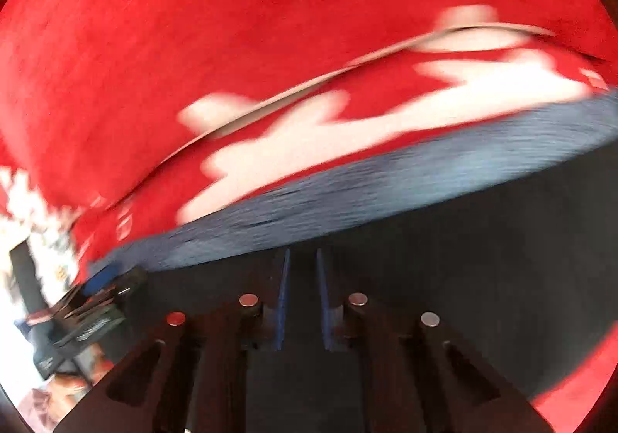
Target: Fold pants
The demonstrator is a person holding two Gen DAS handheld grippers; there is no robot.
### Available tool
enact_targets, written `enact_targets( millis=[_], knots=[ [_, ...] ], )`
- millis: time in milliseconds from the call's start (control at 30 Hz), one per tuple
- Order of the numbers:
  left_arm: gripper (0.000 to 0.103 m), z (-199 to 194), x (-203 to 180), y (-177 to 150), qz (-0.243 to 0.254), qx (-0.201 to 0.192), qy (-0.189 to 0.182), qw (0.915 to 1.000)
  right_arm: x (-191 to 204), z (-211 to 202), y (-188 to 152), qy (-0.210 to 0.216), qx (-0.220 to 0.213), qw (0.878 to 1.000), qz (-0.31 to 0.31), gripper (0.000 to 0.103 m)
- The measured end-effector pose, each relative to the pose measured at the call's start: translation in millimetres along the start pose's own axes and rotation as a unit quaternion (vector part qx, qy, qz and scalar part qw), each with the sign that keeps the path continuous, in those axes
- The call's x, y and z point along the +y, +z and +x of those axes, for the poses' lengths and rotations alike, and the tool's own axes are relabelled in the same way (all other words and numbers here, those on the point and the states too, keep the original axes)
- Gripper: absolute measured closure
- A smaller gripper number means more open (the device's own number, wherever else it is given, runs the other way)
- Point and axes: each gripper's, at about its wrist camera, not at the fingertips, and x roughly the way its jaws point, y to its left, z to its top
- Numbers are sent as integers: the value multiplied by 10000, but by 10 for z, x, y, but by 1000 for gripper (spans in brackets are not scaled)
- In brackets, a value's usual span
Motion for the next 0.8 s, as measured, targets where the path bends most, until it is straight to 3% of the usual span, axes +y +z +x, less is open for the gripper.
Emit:
enact_targets(
  millis=[100, 167, 267, 400, 533, 567, 633, 700, 800],
  knots=[
    [22, -173, -116, 34, 172, -31, -33, 9998, -417, -463, -47, -262, -415, 9981, 362, 73],
    [22, -350, -319, -17, 356, -95, -269, 9990, -748, -717, -166, -167, -583, 9950, 797, 54],
    [22, -451, -744, -111, 630, -46, -591, 9962, -1297, -956, -354, -108, -724, 9845, 1596, 53],
    [22, -422, -1426, -275, 897, 152, -933, 9915, -2066, -985, -482, 169, -848, 9563, 2792, 53],
    [22, -299, -1928, -477, 1096, 289, -880, 9896, -2377, -822, -417, 591, -823, 9438, 3147, 53],
    [22, -238, -1998, -522, 1124, 378, -782, 9899, -2398, -741, -354, 706, -720, 9435, 3156, 61],
    [22, -237, -2056, -588, 1265, 174, -564, 9902, -2395, -737, -255, 758, -610, 9509, 2939, 98],
    [21, -249, -2074, -617, 1301, 142, -521, 9900, -2312, -759, -177, 480, -589, 9657, 2484, 98],
    [15, -184, -2080, -569, 1257, 239, -423, 9909, -2432, -726, -225, 632, -539, 9593, 2698, 97]
  ],
)
